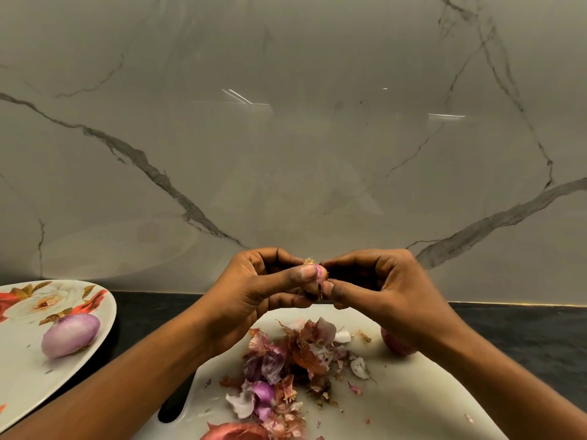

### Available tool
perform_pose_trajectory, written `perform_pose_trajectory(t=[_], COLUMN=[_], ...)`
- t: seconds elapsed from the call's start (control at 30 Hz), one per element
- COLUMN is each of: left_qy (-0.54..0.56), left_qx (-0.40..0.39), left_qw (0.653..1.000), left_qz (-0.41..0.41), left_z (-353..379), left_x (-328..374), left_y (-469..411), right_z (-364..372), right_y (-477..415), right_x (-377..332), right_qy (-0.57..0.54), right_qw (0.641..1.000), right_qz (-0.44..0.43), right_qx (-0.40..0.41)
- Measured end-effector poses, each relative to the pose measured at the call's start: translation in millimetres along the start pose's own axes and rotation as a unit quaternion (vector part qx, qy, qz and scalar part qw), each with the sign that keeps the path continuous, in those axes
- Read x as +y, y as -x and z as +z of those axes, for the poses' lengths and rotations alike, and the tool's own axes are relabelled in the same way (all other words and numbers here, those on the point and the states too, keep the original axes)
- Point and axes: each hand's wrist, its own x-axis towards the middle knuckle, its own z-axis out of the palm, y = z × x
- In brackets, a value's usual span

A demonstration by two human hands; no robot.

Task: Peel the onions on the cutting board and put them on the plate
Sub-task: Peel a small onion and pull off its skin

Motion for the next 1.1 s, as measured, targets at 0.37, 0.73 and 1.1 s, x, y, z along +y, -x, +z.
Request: perform_pose_trajectory(t=[0.37, 0.73, 1.1], left_qy=[-0.023, -0.009, -0.035], left_qx=[0.014, 0.012, -0.008], left_qw=[1.0, 1.0, 0.999], left_qz=[-0.005, -0.002, -0.001], left_z=[5.2, 2.5, 4.7], left_x=[1.3, 3.3, 2.4], left_y=[3.7, 2.8, 4.3], right_z=[4.5, 2.5, 0.5], right_y=[2.2, 0.1, 3.1], right_x=[0.0, 2.5, -1.9], right_qy=[0.003, -0.026, 0.018], right_qw=[1.0, 0.999, 0.999], right_qz=[-0.006, 0.006, -0.032], right_qx=[0.002, 0.018, 0.037])
